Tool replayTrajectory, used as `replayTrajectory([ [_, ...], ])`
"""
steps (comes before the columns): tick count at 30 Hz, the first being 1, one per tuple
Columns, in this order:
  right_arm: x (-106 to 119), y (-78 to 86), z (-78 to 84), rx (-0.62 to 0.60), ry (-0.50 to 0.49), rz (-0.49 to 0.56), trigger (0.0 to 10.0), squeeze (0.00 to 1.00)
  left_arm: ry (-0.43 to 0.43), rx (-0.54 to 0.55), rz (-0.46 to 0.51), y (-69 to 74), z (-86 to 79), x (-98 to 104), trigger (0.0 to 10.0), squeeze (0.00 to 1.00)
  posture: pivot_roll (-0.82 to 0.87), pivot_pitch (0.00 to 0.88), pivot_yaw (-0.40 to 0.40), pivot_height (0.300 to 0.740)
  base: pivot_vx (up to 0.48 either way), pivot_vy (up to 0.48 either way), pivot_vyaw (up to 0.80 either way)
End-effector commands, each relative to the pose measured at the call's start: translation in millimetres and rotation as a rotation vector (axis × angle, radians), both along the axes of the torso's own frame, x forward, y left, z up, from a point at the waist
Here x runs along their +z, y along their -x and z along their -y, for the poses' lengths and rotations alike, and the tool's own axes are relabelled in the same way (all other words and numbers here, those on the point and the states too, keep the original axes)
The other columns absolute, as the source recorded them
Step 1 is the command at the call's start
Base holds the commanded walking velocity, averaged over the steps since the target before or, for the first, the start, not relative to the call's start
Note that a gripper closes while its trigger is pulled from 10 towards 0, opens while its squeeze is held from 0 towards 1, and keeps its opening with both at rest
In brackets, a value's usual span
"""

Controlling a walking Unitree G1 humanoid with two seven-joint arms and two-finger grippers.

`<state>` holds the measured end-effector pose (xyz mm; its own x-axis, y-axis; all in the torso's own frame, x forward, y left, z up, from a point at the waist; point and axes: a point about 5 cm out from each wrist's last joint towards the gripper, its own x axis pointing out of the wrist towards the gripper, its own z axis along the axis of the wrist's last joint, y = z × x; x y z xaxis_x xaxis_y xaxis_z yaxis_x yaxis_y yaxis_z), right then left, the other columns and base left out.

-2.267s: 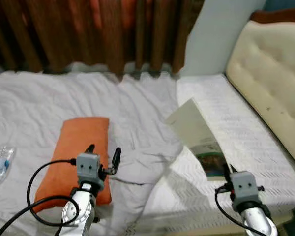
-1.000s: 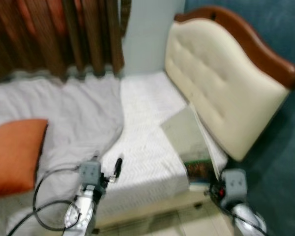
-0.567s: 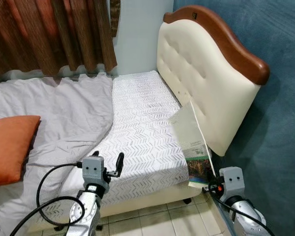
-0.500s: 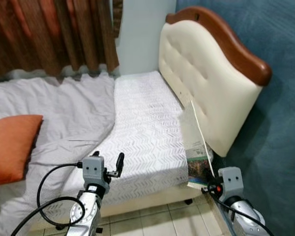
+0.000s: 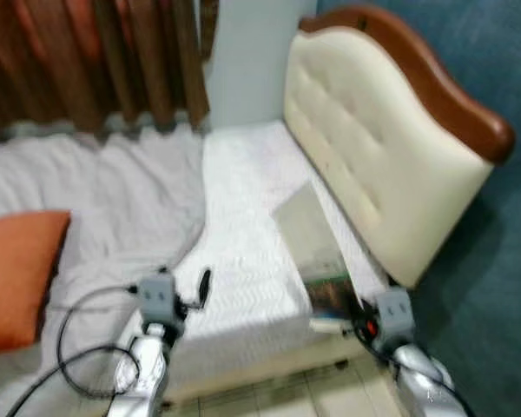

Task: Clean up the room

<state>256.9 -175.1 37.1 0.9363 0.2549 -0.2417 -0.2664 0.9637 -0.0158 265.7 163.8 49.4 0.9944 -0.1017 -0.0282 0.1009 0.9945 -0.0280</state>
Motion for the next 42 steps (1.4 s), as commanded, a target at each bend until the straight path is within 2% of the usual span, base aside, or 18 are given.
replayTrajectory([
  [1, 1.5, 1.5, 14.7, -0.043, 0.011, 0.007, 0.0, 0.0, 0.018, -0.045, -0.004, -3.4, 16.0, 0.8, 10.0, 0.0, -0.1, 0.017, -0.023, 0.74, 0.48, 0.0, 0.0],
  [8, -0.7, 2.9, 15.7, -0.038, 0.021, -0.005, 0.0, 0.0, 0.012, -0.056, -0.008, -4.5, 18.0, 0.5, 10.0, 0.0, -0.11, 0.019, -0.023, 0.74, 0.48, 0.0, 0.69],
  [19, -5.4, 3.8, 18.0, -0.041, 0.049, -0.026, 0.0, 0.0, 0.006, -0.079, -0.024, -12.0, 20.1, 0.8, 10.0, 0.0, -0.11, 0.02, -0.019, 0.74, 0.48, 0.0, 0.0],
  [22, -4.0, -0.1, 19.0, -0.052, 0.052, -0.023, 0.0, 0.0, -0.04, -0.087, -0.046, -14.8, 21.4, -1.1, 10.0, 0.0, -0.12, 0.02, -0.015, 0.74, 0.0, 0.0, 0.0],
  [23, -2.5, -2.3, 19.7, -0.055, 0.058, -0.018, 0.0, 0.0, -0.086, -0.107, -0.056, -16.5, 24.3, -2.4, 10.0, 0.0, -0.12, 0.02, -0.014, 0.74, 0.0, 0.0, 0.0],
  [28, -2.0, -3.0, 20.8, -0.054, 0.066, -0.015, 0.0, 0.0, -0.061, -0.112, -0.044, -17.8, 25.6, -1.4, 10.0, 0.0, -0.12, 0.013, -0.009, 0.74, 0.0, 0.0, 0.0],
  [42, -3.2, -4.5, 21.1, -0.054, 0.072, -0.019, 0.0, 0.0, -0.062, -0.122, -0.046, -15.9, 23.5, -3.4, 10.0, 0.0, -0.11, 0.019, -0.004, 0.74, 0.329, -0.341, 0.0],
])
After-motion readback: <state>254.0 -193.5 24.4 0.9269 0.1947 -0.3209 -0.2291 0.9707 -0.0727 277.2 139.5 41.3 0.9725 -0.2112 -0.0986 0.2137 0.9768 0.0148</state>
